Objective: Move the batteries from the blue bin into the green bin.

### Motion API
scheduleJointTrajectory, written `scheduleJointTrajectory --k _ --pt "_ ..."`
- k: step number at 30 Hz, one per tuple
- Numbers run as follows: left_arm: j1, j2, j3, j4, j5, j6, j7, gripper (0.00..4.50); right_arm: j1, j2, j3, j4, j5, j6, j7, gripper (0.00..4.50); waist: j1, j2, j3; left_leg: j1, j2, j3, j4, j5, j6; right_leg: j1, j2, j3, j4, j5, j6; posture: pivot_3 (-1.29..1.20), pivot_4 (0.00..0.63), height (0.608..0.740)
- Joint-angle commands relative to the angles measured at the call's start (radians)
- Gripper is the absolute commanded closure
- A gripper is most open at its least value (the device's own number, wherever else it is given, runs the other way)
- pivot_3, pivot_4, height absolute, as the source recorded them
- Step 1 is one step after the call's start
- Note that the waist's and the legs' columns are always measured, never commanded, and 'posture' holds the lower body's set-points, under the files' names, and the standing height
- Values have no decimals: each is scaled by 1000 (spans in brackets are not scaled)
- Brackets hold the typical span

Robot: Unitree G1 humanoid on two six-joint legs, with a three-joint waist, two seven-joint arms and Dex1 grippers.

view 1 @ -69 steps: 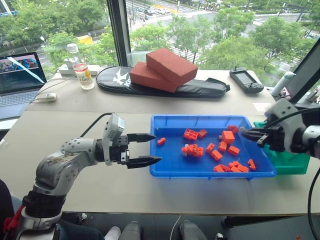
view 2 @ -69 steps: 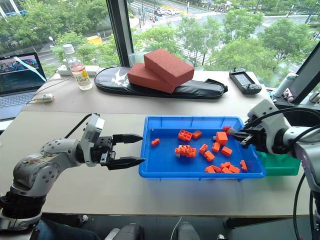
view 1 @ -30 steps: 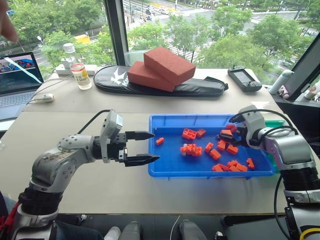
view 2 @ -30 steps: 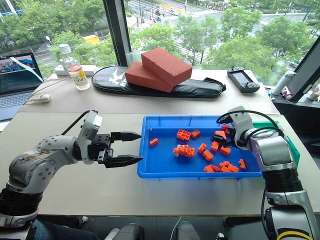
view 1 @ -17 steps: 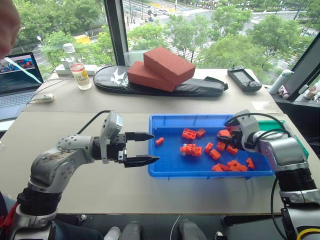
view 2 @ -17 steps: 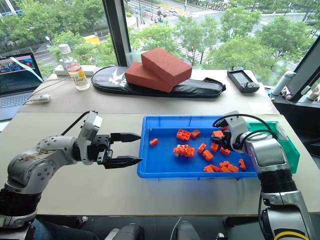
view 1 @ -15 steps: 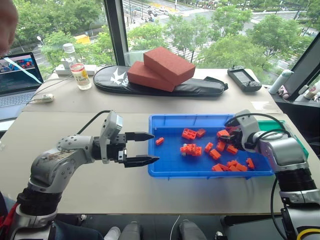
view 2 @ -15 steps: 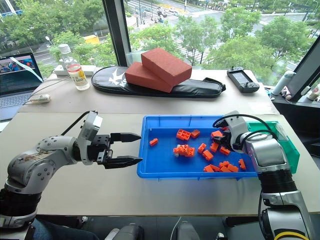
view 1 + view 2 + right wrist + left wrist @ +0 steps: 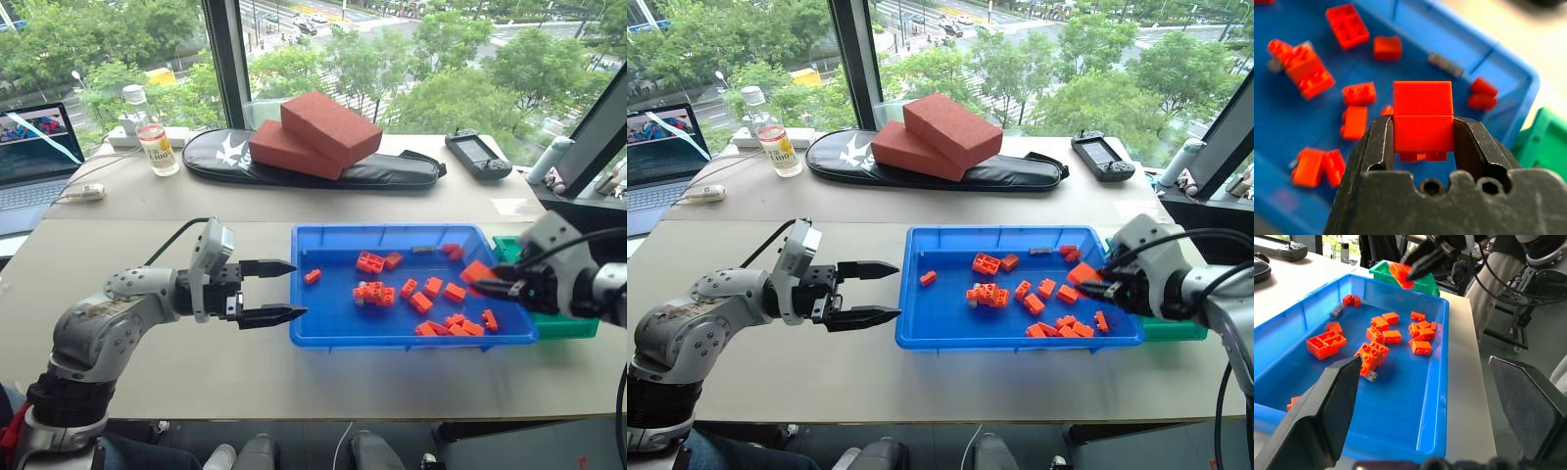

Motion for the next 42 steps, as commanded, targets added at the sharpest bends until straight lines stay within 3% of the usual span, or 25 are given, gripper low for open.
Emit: scheduleJointTrajectory --k 1,12,18,28,42 --pt "-20 16 14 -19 -19 5 -11 0 -173 88 43 63 -12 -12 -89 747 -3 0 0 0 0 0 0 0 0 0 0 0 0 0 0 0 150 740" --pt "-14 14 21 -32 -15 8 1 0 -446 339 253 491 -215 -140 -315 747 6 0 0 -4 -1 -1 -1 0 0 -3 -1 -1 -2 0 0 0 150 740" --pt "-13 17 28 -35 -18 10 6 0 -507 469 230 692 -270 -252 -426 747 3 0 0 -5 -2 -1 -1 0 0 -5 -1 0 0 0 0 0 150 740" --pt "-22 11 20 -31 -9 3 13 0 -589 561 176 884 -307 -361 -536 747 0 0 0 -5 -1 -1 -1 0 0 -5 -1 0 1 0 -1 0 150 740" --pt "-25 16 21 -31 -11 5 12 0 -612 648 154 948 -309 -403 -548 747 -7 0 0 -4 -1 -1 -1 0 0 -5 -1 0 2 0 -1 0 150 740"
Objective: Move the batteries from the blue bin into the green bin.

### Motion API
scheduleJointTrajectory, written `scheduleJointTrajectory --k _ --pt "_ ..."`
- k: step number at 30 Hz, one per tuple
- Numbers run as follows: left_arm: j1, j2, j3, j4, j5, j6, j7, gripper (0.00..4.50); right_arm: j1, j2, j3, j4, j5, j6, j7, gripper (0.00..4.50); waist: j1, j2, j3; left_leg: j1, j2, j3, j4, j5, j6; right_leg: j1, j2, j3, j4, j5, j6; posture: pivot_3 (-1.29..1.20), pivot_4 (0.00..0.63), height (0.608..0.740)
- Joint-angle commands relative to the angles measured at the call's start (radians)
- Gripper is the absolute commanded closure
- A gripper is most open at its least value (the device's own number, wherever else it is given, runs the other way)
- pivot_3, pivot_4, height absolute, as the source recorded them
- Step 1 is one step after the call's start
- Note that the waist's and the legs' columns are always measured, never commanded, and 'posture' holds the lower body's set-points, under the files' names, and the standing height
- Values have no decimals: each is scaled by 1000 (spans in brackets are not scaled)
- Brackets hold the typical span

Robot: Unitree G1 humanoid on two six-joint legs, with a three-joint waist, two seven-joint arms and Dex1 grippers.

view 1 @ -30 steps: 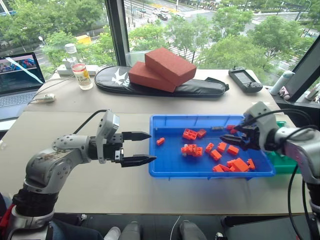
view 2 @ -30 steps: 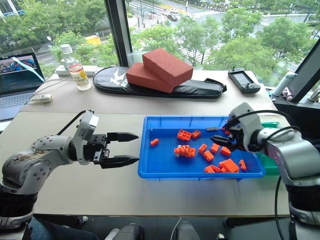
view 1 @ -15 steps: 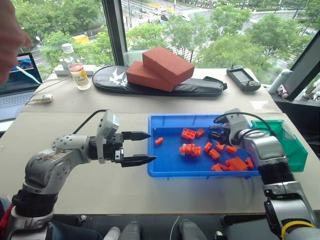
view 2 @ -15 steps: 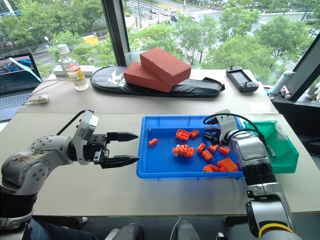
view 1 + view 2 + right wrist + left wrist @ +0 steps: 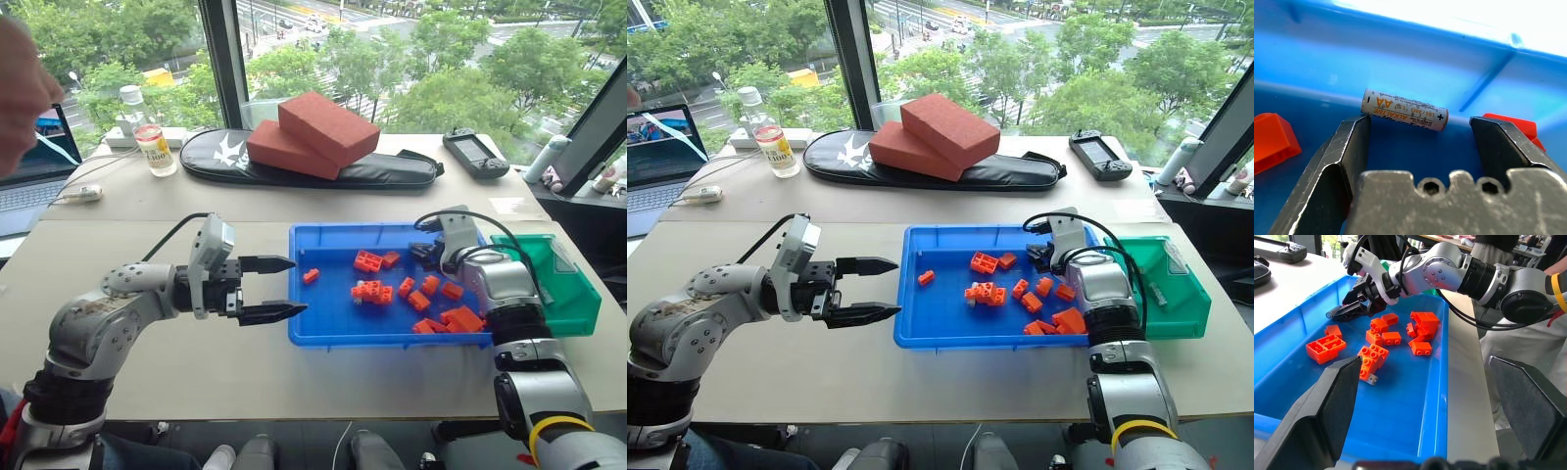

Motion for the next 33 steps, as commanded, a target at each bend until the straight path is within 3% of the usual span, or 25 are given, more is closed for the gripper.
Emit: scheduleJointTrajectory --k 1,14,19,25,29,33 --pt "-8 7 15 -18 -13 -8 -5 0 -6 19 -10 -29 8 -7 9 747 -1 0 0 0 0 0 0 0 0 0 0 0 0 0 0 0 150 740" --pt "-20 3 6 -15 -10 -5 -2 0 15 8 -2 -13 -17 12 21 747 -2 0 0 0 0 0 0 0 0 0 0 0 0 0 0 0 150 740" --pt "-21 2 2 -13 -8 -6 -2 0 21 13 -1 -32 -18 16 30 1922 -3 0 0 0 0 0 0 0 0 0 0 0 0 0 0 0 150 740" --pt "-22 0 0 -11 -6 -7 -2 0 25 14 -6 -60 -9 22 41 1923 -4 0 0 0 0 0 0 0 0 0 0 0 0 0 0 0 150 740" --pt "-15 -1 -1 -14 -4 -10 -2 0 66 -20 -29 -230 17 95 66 1923 -3 0 0 0 0 -1 -1 0 0 0 0 0 0 0 0 0 150 740" --pt "-7 2 6 -18 -9 -8 -1 0 133 -94 -94 -561 105 265 124 1923 3 0 0 -4 -1 -1 -1 0 0 -4 -1 0 0 0 0 0 150 740"
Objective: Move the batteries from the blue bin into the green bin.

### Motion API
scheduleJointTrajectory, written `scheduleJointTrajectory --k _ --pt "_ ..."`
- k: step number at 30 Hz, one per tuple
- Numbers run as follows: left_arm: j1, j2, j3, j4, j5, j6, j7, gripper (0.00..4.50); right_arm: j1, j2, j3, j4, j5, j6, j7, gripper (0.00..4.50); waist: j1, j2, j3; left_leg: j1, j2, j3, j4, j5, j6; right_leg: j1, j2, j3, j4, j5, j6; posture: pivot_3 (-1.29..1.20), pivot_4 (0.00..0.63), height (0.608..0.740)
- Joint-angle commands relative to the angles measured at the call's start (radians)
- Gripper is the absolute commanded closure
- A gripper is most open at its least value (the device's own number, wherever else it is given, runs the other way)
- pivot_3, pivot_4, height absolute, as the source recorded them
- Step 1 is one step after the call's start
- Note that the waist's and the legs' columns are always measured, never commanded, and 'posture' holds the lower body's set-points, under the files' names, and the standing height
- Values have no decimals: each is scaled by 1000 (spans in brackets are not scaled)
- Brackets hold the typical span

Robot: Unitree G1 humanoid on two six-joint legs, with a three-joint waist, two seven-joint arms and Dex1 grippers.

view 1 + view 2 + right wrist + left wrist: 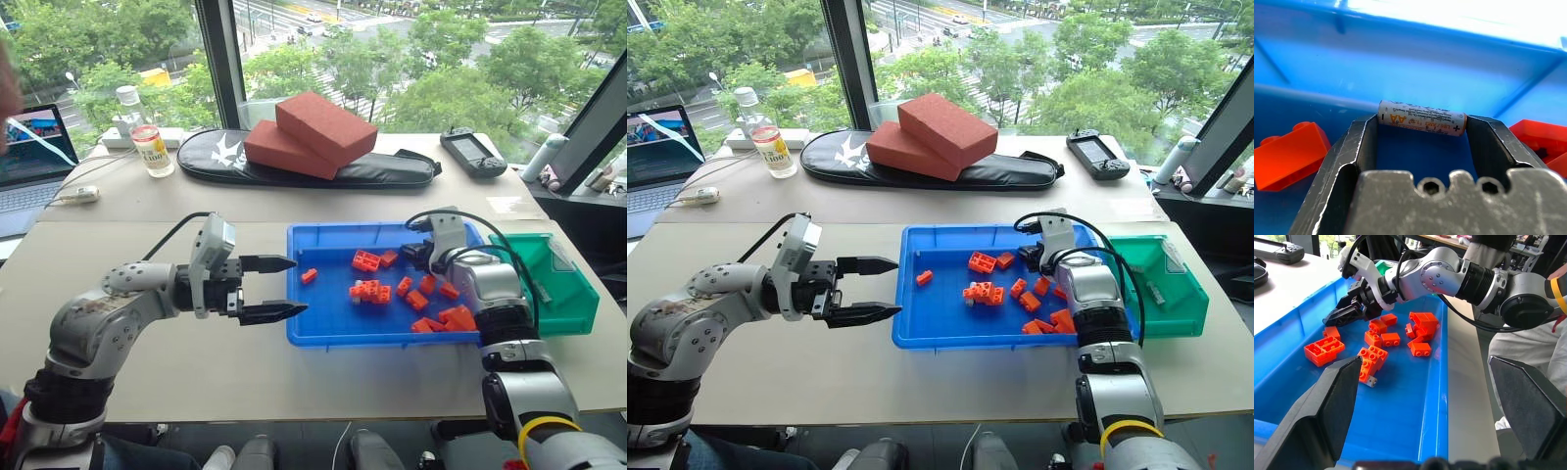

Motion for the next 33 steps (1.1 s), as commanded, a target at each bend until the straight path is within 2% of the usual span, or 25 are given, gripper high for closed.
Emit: scheduleJointTrajectory --k 1,3,5,8,10,15,19,20,23,28,31,33 --pt "2 3 13 -18 -12 -7 -2 0 23 -81 -100 -338 99 148 60 1923 5 0 0 -1 0 0 0 0 0 -1 0 0 0 0 0 0 150 740" --pt "4 1 11 -18 -12 -7 0 0 43 -130 -160 -457 133 209 70 1923 6 0 0 -5 0 0 0 0 0 -7 0 0 2 0 0 0 150 740" --pt "6 -2 8 -18 -14 -6 -1 0 70 -223 -260 -527 105 237 45 1923 10 0 0 -6 1 0 0 0 0 -8 1 0 2 0 0 0 150 740" --pt "6 -5 3 -12 -15 -6 -7 0 150 -347 -344 -538 29 274 -8 1923 23 0 0 -7 -1 0 1 0 0 -7 -1 0 1 0 0 0 150 740" --pt "4 -7 -2 -8 -12 -8 -11 0 208 -382 -375 -543 12 296 -23 1923 27 0 -1 -7 0 1 1 0 0 -7 -1 0 0 0 0 0 150 740" --pt "-5 -13 -13 -1 -12 -5 -19 0 314 -367 -375 -567 -10 331 -57 1923 6 0 -1 -6 1 3 1 0 0 -7 1 2 1 0 0 0 150 740" --pt "-7 -10 -15 4 -10 -6 -27 0 314 -315 -383 -579 0 335 -79 1923 5 1 -1 -4 1 5 1 1 0 -6 1 3 2 0 0 0 150 740" --pt "-7 -7 -16 7 -7 -7 -29 0 313 -309 -389 -580 1 337 -83 923 7 1 -1 -4 1 5 1 1 0 -7 1 3 2 0 0 0 150 740" --pt "-12 -7 -15 9 -9 -6 -32 0 318 -324 -393 -580 -10 337 -83 56 11 1 -1 -5 0 5 1 1 0 -7 0 3 1 0 0 0 150 740" --pt "-14 -12 -20 11 -5 -10 -31 0 192 -308 -399 -609 41 274 -60 56 11 1 -1 -6 0 5 1 1 0 -7 0 3 0 1 0 0 150 740" --pt "-12 -14 -21 7 -5 -9 -28 0 115 -248 -345 -697 192 265 64 56 3 1 -1 -5 2 5 1 1 0 -7 1 3 1 1 0 0 150 740" --pt "-10 -14 -21 6 -4 -10 -28 0 168 -262 -251 -820 321 289 211 56 6 1 -1 -5 3 4 1 1 0 -7 3 2 1 1 0 0 150 740"
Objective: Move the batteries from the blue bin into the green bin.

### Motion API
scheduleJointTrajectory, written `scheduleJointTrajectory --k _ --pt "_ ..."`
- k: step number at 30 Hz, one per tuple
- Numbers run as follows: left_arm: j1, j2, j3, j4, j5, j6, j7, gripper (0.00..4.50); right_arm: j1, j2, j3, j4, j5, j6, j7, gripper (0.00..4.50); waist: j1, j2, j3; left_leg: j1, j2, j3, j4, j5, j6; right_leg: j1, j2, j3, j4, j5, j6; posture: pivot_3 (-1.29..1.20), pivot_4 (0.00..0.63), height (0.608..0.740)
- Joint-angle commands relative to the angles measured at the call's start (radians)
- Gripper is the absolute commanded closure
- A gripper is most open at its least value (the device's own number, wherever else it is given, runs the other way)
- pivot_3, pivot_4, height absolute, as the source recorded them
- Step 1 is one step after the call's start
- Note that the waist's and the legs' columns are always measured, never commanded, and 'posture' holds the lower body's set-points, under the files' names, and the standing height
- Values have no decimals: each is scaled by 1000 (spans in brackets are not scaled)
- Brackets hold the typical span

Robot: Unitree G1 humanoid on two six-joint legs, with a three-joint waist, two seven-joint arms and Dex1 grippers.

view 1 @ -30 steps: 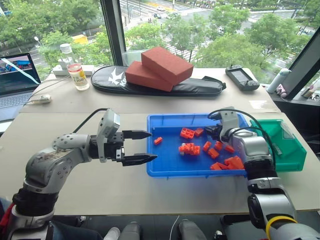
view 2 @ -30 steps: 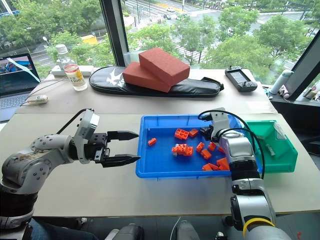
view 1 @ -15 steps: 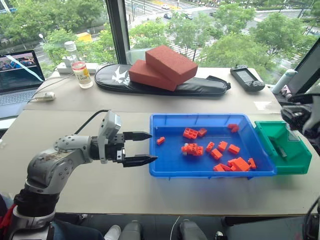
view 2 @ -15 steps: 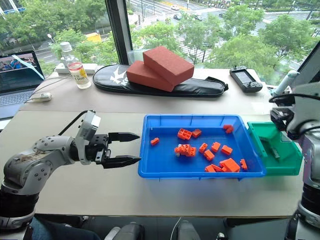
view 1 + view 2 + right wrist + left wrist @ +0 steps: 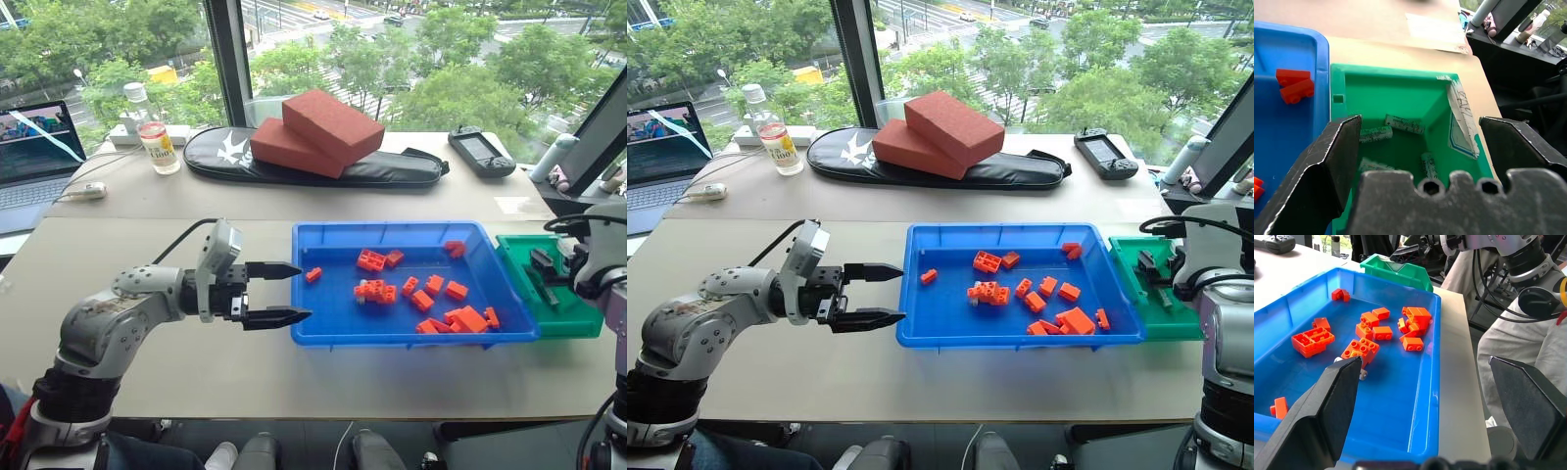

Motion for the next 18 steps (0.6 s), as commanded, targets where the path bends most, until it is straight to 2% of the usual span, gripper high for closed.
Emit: scheduleJointTrajectory --k 1,6,14,18 --pt "-6 3 11 -15 -5 -10 -2 0 78 -24 149 -227 229 -1 246 56 5 0 0 0 0 -1 0 0 0 0 0 -1 0 0 0 0 150 740" --pt "-3 0 12 -16 -6 -9 1 0 166 -97 314 -263 230 -165 390 56 21 0 0 -3 -4 -3 2 0 0 1 -4 -2 -2 1 2 0 150 740" --pt "10 3 15 -28 -2 -12 7 0 90 -150 576 -2 66 -397 514 56 7 0 0 -1 -2 -2 2 0 0 1 -2 -1 -1 1 2 0 150 740" --pt "26 4 20 -44 -4 -12 16 0 35 -110 654 121 -7 -457 517 56 7 0 0 -1 -2 -2 2 0 0 0 -2 -1 -1 1 2 0 150 740"
